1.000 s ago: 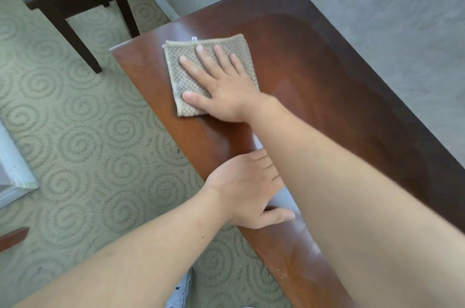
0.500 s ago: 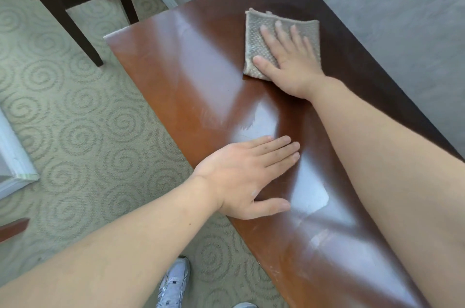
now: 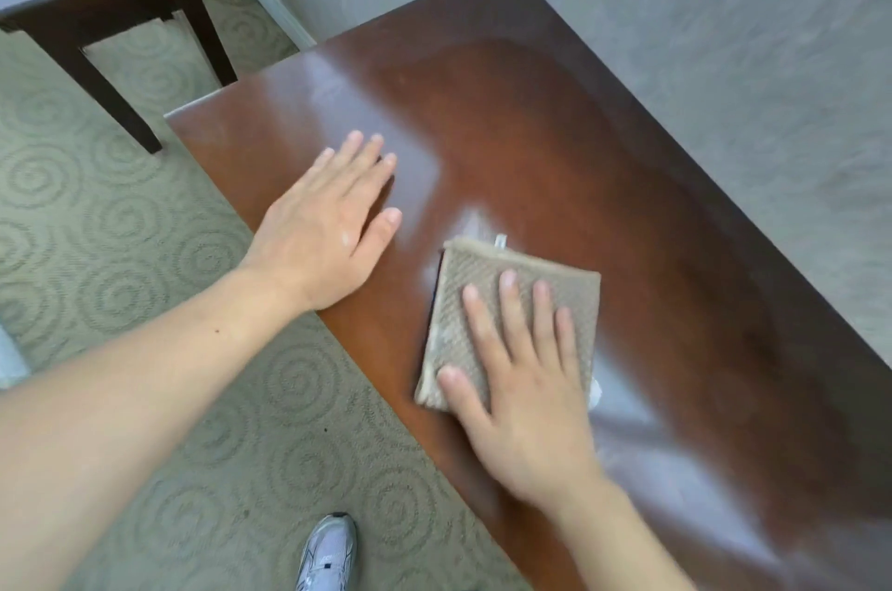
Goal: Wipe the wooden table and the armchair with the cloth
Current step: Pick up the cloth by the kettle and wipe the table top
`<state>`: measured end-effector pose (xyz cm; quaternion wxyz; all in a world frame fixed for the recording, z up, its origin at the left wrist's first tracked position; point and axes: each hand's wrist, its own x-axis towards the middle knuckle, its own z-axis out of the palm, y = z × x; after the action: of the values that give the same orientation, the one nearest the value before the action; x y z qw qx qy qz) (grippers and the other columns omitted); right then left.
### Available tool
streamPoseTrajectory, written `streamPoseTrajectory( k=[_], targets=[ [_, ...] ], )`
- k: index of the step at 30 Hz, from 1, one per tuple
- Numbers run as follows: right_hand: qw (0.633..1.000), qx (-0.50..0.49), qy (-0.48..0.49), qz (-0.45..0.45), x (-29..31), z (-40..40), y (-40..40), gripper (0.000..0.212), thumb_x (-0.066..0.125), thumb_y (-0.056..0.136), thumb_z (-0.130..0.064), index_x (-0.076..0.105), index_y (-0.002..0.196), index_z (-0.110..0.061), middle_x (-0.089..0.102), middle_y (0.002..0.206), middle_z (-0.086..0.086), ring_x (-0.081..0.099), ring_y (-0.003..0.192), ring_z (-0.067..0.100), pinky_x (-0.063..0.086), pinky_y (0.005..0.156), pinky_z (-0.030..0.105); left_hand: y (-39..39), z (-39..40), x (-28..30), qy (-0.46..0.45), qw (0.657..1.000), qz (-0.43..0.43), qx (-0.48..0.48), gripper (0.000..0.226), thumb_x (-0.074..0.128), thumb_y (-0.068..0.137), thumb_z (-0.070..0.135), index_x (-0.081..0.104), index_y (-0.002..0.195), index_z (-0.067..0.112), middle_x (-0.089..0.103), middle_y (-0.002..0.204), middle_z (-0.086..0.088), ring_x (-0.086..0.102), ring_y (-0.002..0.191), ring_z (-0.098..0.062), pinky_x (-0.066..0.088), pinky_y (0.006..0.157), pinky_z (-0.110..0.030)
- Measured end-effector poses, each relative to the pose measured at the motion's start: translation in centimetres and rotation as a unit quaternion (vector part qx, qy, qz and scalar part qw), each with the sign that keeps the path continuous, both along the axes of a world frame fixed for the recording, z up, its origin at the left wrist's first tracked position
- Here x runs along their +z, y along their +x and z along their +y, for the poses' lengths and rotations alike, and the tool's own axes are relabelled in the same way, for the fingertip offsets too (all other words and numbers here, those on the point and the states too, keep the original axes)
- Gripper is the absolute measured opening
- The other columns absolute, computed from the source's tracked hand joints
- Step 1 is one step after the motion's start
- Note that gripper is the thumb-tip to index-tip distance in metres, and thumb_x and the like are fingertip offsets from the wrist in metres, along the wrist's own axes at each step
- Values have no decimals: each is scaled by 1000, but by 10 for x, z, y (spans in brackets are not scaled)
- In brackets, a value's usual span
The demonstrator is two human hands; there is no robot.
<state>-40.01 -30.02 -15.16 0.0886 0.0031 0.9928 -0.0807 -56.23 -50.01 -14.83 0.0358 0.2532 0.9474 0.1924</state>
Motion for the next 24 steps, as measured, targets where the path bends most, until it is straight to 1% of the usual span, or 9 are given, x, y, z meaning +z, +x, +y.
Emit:
streamPoseTrajectory(
  k=[1, 2, 3, 6, 8, 12, 15, 19, 24],
  targets=[
    [1000, 4, -4, -1, -1, -10, 11, 69, 24, 96, -66, 10, 157, -36, 3, 167, 1, -5, 152, 29, 5, 119, 52, -9, 0, -2, -42, 999, -11, 6, 62, 21, 106, 41, 20, 160, 10, 12, 169, -8, 3, 157, -20, -3, 127, -34],
    [1000, 8, -6, -2, -1, -19, 19, 69, 26, 96, -66, 13, 157, -35, 5, 167, 2, -2, 152, 31, 7, 119, 53, -15, -1, -5, -68, 998, -10, 7, 64, 19, 105, 43, 13, 162, 12, 6, 170, -6, -2, 157, -20, -6, 126, -34],
    [1000, 6, -6, -1, -2, -25, 24, 70, 28, 96, -66, 15, 157, -34, 7, 167, 2, 1, 152, 32, 9, 118, 53, -19, -1, -8, -81, 997, -4, 6, 65, 17, 105, 44, 10, 162, 14, 4, 170, -5, -3, 157, -20, -6, 126, -35],
    [1000, -10, -3, -5, -3, -31, 19, 70, 29, 95, -67, 18, 156, -34, 11, 166, 1, 4, 153, 30, 11, 118, 53, -20, 0, -10, -83, 996, 7, 9, 66, 15, 104, 44, 13, 162, 14, 7, 170, -5, 0, 157, -20, 0, 128, -39],
    [1000, -28, -4, -4, -2, -29, -3, 69, 24, 96, -67, 15, 156, -36, 8, 166, -1, 1, 153, 28, 9, 119, 51, -20, -1, -10, -78, 997, 9, 8, 66, 17, 103, 44, 16, 161, 13, 11, 169, -6, 3, 157, -21, 2, 128, -39],
    [997, -79, 11, 7, -2, -25, -91, 67, 19, 98, -63, 6, 157, -36, 1, 167, -1, -9, 152, 26, 0, 122, 49, -22, -1, -8, -85, 996, 6, 3, 65, 18, 103, 41, 15, 161, 12, 10, 169, -5, 3, 157, -19, 4, 128, -40],
    [997, -75, 2, 12, -6, -17, -170, 66, 19, 98, -62, 3, 157, -37, -3, 167, 0, -10, 152, 28, -7, 122, 47, -22, -1, -9, -81, 997, 3, 5, 65, 19, 103, 40, 14, 162, 13, 8, 170, -4, 2, 157, -18, 5, 128, -40],
    [999, -49, 6, 11, -10, -9, -254, 66, 17, 97, -64, 3, 157, -37, -4, 167, 0, -10, 152, 29, -8, 121, 47, -22, -1, -13, -67, 998, 10, 9, 64, 24, 103, 39, 19, 161, 12, 12, 169, -4, 6, 157, -18, 6, 128, -40],
    [998, -67, -2, -11, -8, -27, -333, 69, 15, 95, -66, 1, 157, -37, -9, 166, 1, -13, 151, 32, -11, 120, 50, -22, 0, -15, -63, 998, 16, 15, 64, 24, 102, 39, 22, 160, 12, 16, 169, -4, 10, 157, -19, 6, 128, -39]
  ],
)
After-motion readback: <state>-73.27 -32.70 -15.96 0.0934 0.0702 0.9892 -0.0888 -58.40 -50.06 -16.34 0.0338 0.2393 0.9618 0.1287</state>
